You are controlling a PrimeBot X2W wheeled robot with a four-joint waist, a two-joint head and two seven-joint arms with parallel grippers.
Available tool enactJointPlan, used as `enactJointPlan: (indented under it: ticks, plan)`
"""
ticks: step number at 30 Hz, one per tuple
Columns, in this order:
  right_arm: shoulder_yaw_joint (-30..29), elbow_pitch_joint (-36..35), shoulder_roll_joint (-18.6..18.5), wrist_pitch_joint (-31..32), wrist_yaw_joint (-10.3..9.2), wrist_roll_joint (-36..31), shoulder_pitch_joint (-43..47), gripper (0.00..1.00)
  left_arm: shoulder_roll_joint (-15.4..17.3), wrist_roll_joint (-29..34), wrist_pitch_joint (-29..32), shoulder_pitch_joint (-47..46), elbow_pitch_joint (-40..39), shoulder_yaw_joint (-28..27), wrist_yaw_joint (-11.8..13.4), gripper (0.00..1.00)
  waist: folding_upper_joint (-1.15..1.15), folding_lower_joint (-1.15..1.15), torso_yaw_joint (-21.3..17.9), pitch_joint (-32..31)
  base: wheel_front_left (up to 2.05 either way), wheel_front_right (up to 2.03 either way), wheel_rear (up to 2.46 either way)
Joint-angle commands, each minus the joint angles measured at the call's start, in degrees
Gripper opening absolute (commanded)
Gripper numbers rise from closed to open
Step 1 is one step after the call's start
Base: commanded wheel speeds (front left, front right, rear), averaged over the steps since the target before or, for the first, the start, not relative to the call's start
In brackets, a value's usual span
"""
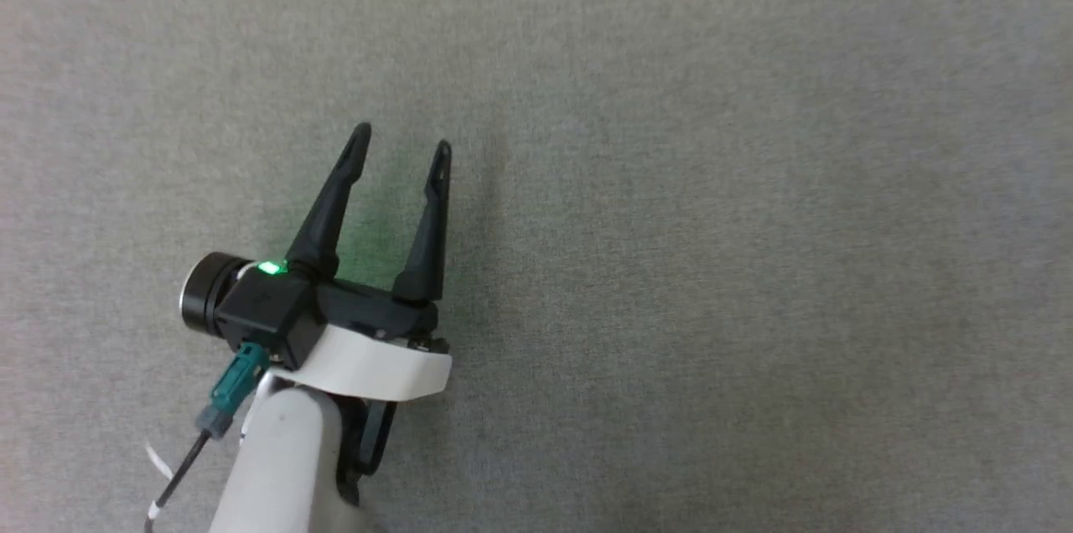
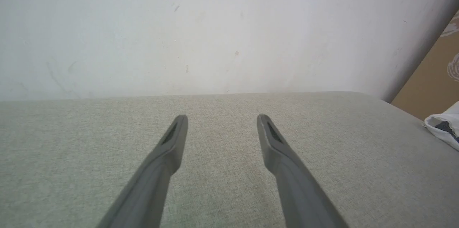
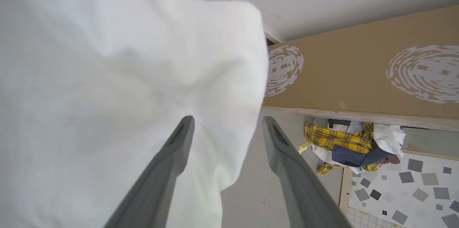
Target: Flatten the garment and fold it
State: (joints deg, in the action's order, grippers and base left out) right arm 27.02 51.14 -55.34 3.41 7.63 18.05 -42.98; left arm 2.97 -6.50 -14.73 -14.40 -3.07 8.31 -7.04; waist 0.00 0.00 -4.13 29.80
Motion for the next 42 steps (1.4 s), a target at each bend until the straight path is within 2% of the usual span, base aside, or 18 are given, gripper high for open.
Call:
enactJointPlan:
  ticks: [1, 8, 12, 17, 22, 28, 34, 38, 42]
  plan:
    - [-0.44, 0.2, 0.29, -0.4, -0.14, -0.54, -1.65, 1.0, 0.09, -0.16, -0.27, 0.67, 0.18, -0.48, -0.37, 1.0, 0.0, 0.0, -0.43, -3.79, 0.0, 0.0, 0.0]
    - [-1.06, -3.41, 3.9, -1.89, -0.14, -2.02, -6.59, 1.0, -0.01, -1.38, -0.27, 4.64, 0.13, -3.56, 0.03, 1.0, 0.0, 0.0, -0.92, -13.64, 0.0, 0.0, 0.0]
    - [-2.25, -7.38, 7.33, -5.02, -0.14, -1.31, -7.08, 1.0, -0.06, -2.85, -0.27, 7.33, -0.43, -5.48, 1.01, 1.0, 0.0, 0.0, -0.54, -18.4, 0.0, 0.0, 0.0]
    - [-6.24, -13.72, 13.32, -9.82, -0.14, -0.55, -4.21, 1.0, -0.08, -4.21, -0.27, 10.58, 0.14, -7.45, 2.07, 1.0, 0.0, 0.0, 0.18, -22.89, 0.0, 0.0, 0.0]
    - [-15.03, -21.5, 21.35, -13.75, -0.14, -1.89, 2.96, 1.0, -0.08, -4.26, -0.27, 13.61, 2.23, -8.57, 4.09, 1.0, 0.0, 0.0, 0.74, -25.74, 0.0, 0.0, 0.0]
    - [-24.47, -34.27, 33.26, -14.11, -0.14, -7.27, 16.67, 1.0, -0.09, -4.31, -0.27, 16.64, 3.85, -8.39, 6.81, 1.0, 0.0, 0.0, 1.52, -27.55, 0.0, 0.0, 0.0]
    - [-29.09, -43.03, 43.68, -13.42, -0.14, -9.79, 29.21, 1.0, -0.09, -3.94, -0.27, 17.91, 5.21, -7.96, 6.73, 1.0, 0.0, 0.0, 2.34, -28.15, 0.0, 0.0, 0.0]
    - [-30.51, -46.44, 48.21, -13.07, -0.14, -10.46, 35.68, 1.0, -0.09, -3.61, -0.27, 18.35, 5.73, -7.58, 6.32, 1.0, 0.0, 0.0, 2.98, -28.31, 0.0, 0.0, 0.0]
    - [-30.26, -47.89, 50.33, -12.91, -0.14, -11.51, 40.62, 1.0, -0.09, -3.14, -0.27, 19.01, 5.56, -7.36, 6.26, 1.0, 0.0, 0.0, 3.38, -28.22, 0.0, 0.0, 0.0]
